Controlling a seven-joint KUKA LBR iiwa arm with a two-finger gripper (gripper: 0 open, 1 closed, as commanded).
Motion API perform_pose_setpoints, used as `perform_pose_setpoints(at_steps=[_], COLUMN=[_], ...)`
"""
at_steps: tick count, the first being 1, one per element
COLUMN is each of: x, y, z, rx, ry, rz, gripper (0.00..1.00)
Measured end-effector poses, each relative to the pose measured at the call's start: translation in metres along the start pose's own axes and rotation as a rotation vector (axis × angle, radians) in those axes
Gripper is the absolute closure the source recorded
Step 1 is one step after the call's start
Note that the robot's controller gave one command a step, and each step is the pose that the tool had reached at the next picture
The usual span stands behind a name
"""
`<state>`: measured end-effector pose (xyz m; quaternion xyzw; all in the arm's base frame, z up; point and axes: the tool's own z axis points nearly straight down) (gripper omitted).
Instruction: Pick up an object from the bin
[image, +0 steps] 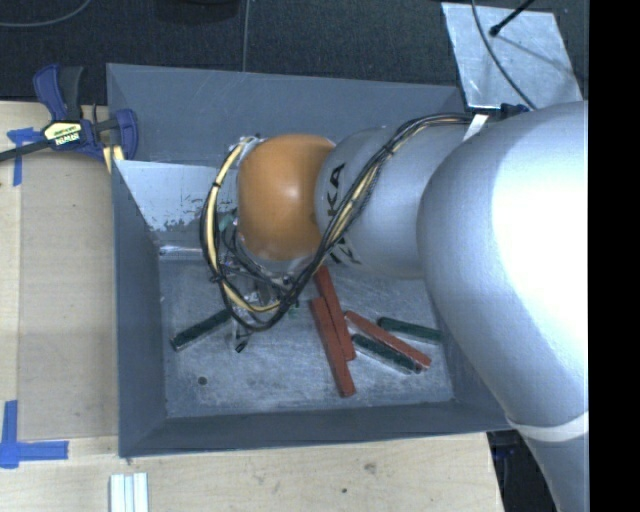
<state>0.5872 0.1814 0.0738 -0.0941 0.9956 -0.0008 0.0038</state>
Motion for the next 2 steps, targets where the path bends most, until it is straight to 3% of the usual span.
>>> perform_pose_setpoints(at_steps=[1, 2], x=[0.002, 0.047], y=[0.004, 0.025], z=[0.000, -0.210], rx=[-0.003, -0.004], ry=[0.003, -0.005], rz=[-0.003, 0.029], gripper=[1.00, 1.00])
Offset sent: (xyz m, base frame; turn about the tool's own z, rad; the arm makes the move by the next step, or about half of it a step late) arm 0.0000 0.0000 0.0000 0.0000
